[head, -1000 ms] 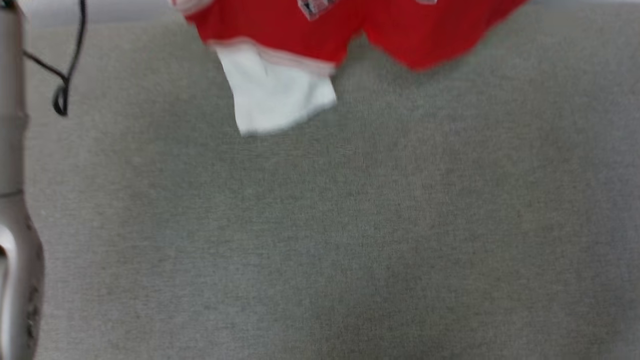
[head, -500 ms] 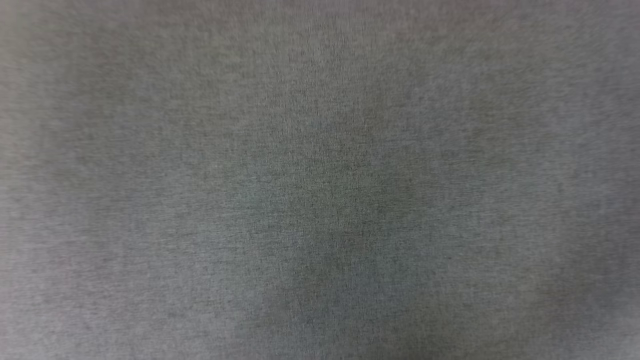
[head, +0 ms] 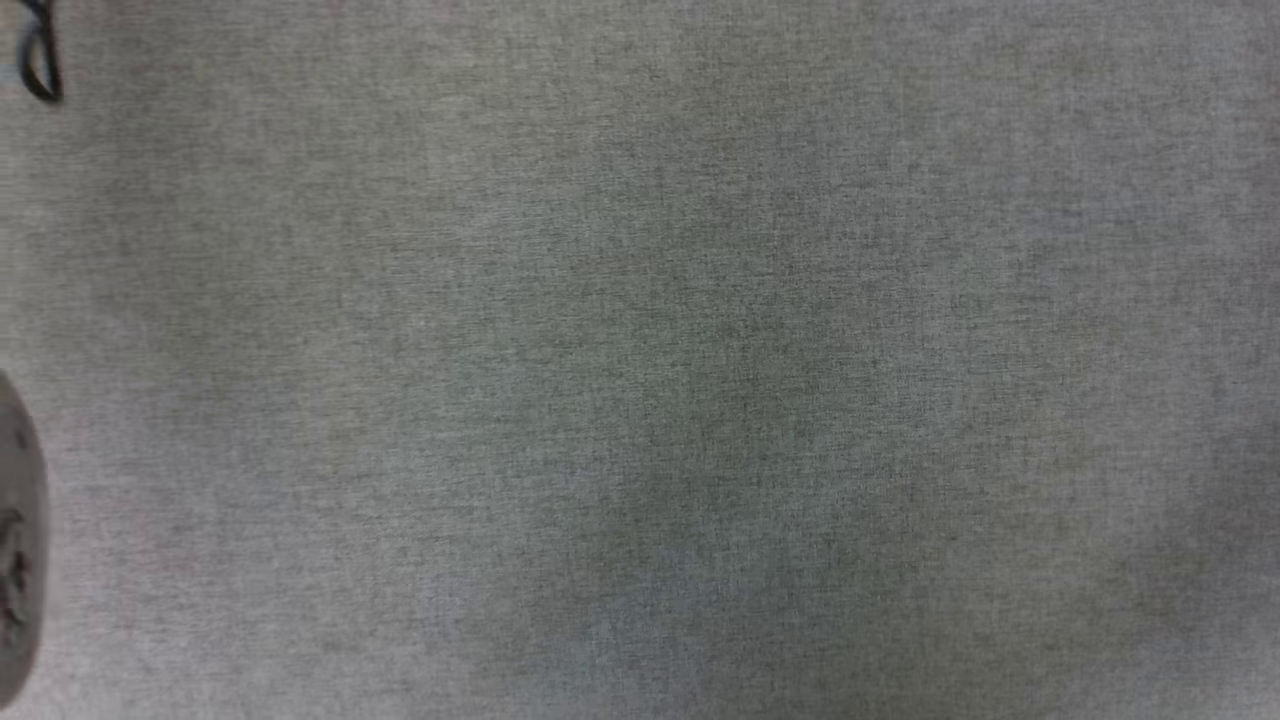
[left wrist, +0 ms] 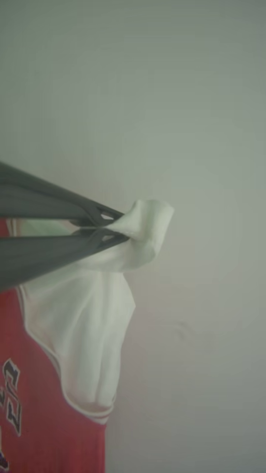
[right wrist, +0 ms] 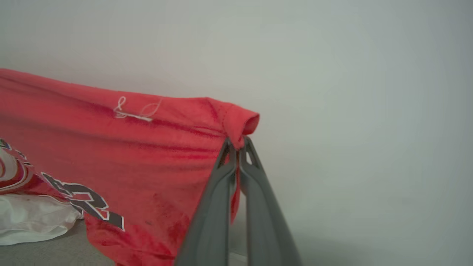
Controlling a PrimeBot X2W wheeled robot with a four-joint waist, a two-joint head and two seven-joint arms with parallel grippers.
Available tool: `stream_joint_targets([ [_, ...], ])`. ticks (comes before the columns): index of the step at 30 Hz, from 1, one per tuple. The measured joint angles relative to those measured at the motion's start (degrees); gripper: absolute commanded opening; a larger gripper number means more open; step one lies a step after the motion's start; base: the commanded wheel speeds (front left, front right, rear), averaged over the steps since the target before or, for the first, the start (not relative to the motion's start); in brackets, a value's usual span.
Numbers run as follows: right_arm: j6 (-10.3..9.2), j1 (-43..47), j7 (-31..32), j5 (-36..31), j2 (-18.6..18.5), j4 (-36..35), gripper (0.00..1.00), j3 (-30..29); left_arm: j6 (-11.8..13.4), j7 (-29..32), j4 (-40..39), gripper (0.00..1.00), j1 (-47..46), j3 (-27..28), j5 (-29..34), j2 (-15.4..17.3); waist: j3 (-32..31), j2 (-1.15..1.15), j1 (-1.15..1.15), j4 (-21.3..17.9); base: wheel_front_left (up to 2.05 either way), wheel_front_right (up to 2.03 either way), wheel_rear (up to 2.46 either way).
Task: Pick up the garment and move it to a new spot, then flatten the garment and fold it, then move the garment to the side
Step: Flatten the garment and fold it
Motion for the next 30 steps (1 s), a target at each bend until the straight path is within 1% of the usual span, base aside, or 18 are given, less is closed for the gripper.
stream_joint_targets([
  [3, 0.00, 1.43, -1.04, 1.76, -0.37, 1.10, 0.00, 2.93, -0.83, -1.53, 1.16, 0.00, 3.20, 0.45, -1.42, -0.63, -0.78, 0.00, -0.01, 0.43, 0.00, 0.00, 0.00],
  [8, 0.00, 10.84, -2.86, 5.72, -1.89, 2.09, 0.00, 7.91, -2.56, -3.60, 3.03, 0.00, 13.76, 1.13, -4.60, -2.57, -4.45, 0.00, -0.01, 1.17, 0.00, 0.00, 0.00],
  [10, 0.00, 15.86, -3.28, 7.36, -2.52, 1.70, 0.00, 9.98, -3.33, -4.16, 3.24, 0.00, 19.29, 0.76, -5.03, -2.65, -6.71, 0.00, -0.01, 1.50, 0.00, 0.00, 0.00],
  [14, 0.00, 28.42, -3.61, 10.81, -3.93, -0.23, 0.00, 12.54, -4.07, -5.01, 2.72, 0.00, 32.48, 0.96, -7.10, -3.63, -12.05, 0.00, -0.01, 2.11, 0.00, 0.00, 0.00],
  [15, 0.00, 31.53, -3.76, 11.21, -4.19, -0.64, 0.00, 13.04, -4.12, -5.03, 2.21, 0.00, 36.15, 0.92, -7.36, -3.79, -13.55, 0.00, -0.01, 2.25, 0.00, 0.00, 0.00],
  [16, 0.01, 37.10, -3.77, 12.32, -4.30, -1.36, 0.00, 13.51, -4.17, -5.24, 1.05, 0.00, 42.97, 0.78, -7.28, -3.55, -16.54, 0.00, -0.02, 2.47, 0.00, 0.00, 0.00],
  [17, 0.01, 37.10, -3.77, 12.32, -4.30, -1.36, 0.00, 13.51, -4.17, -5.24, 1.05, 0.00, 42.97, 0.78, -7.28, -3.55, -16.54, 0.00, -0.02, 2.47, 0.00, 0.00, 0.00],
  [18, 0.01, 39.91, -3.66, 12.87, -4.28, -1.79, 0.00, 13.60, -4.17, -5.32, 0.37, 0.00, 46.24, 0.83, -7.40, -3.52, -18.10, 0.00, -0.02, 2.57, 0.00, 0.00, 0.00],
  [19, 0.01, 42.57, -3.70, 13.25, -4.26, -2.10, 0.00, 13.52, -3.96, -5.35, -0.27, 0.00, 49.21, 0.82, -7.39, -3.50, -19.61, 0.00, -0.02, 2.66, 0.00, 0.00, 0.00],
  [20, 0.01, 47.94, -3.38, 14.24, -4.06, -3.00, 0.00, 13.37, -3.54, -5.44, -2.10, 0.00, 55.08, 1.30, -8.04, -3.58, -22.66, 0.00, -0.02, 2.78, 0.00, 0.00, 0.00],
  [21, 0.01, 47.94, -3.38, 14.24, -4.06, -3.00, 0.00, 13.37, -3.54, -5.44, -2.10, 0.00, 55.08, 1.30, -8.04, -3.58, -22.66, 0.00, -0.02, 2.78, 0.00, 0.00, 0.00],
  [25, 0.03, 57.47, -3.68, 14.80, -4.08, -5.33, 0.00, 11.56, -1.81, -5.16, -6.72, 0.00, 66.48, 1.57, -8.50, -3.46, -28.50, 0.00, -0.03, 2.88, 0.00, 0.00, 0.00],
  [27, 0.03, 62.43, -3.61, 14.74, -4.08, -6.56, 0.00, 10.35, -0.82, -3.94, -9.60, 0.00, 71.79, 1.82, -9.25, -3.47, -31.24, 0.00, -0.03, 2.89, 0.00, 0.00, 0.00],
  [28, 0.04, 67.65, -3.34, 14.49, -3.97, -8.11, 0.00, 8.68, 0.33, -3.11, -12.84, 0.00, 77.30, 2.19, -9.83, -3.33, -33.81, 0.00, -0.04, 2.85, 0.00, 0.00, 0.00],
  [29, 0.04, 67.65, -3.34, 14.49, -3.97, -8.11, 0.00, 8.68, 0.33, -3.11, -12.84, 0.00, 77.30, 2.19, -9.83, -3.33, -33.81, 0.00, -0.04, 2.85, 0.00, 0.00, 0.00],
  [30, 0.05, 70.04, -3.18, 14.14, -3.96, -8.95, 0.00, 7.75, 1.13, -2.31, -14.69, 0.00, 79.87, 2.29, -10.05, -3.26, -35.01, 0.00, -0.04, 2.82, 0.00, 0.00, 0.00],
])
